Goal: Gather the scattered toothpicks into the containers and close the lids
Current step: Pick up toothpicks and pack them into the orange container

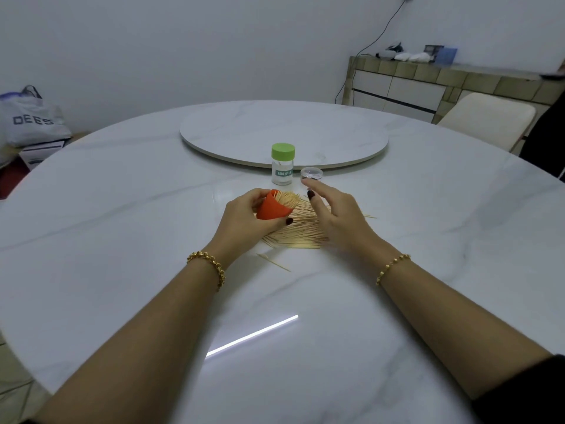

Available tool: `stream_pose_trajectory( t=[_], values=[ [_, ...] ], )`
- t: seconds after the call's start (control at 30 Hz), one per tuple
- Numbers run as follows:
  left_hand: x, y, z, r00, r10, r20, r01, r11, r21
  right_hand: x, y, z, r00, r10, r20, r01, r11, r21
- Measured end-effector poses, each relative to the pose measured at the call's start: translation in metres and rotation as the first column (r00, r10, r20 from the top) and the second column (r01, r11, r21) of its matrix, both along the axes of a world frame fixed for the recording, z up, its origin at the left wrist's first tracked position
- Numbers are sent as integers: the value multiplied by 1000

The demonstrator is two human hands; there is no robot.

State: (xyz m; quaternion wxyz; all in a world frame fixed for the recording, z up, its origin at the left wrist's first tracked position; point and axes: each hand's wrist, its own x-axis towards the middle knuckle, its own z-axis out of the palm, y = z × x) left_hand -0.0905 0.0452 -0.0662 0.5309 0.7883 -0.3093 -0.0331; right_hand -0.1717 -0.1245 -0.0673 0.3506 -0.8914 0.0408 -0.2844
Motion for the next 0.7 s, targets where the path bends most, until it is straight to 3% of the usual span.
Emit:
stream_pose_trajectory(
  t=[0.27,0.43,0.7],
  values=[
    [-1,-1,1,1000,-4,-9,4,1000,1,-20,-43,-3,918,-248,-310,248,968,-42],
    [-4,-1,1,1000,-17,-15,17,1000,-3,-24,-46,-10,861,-292,-417,246,956,-162],
    [-3,-1,0,1000,-20,-12,20,1000,-2,-17,-23,-11,947,-116,-300,66,983,-171]
  ],
)
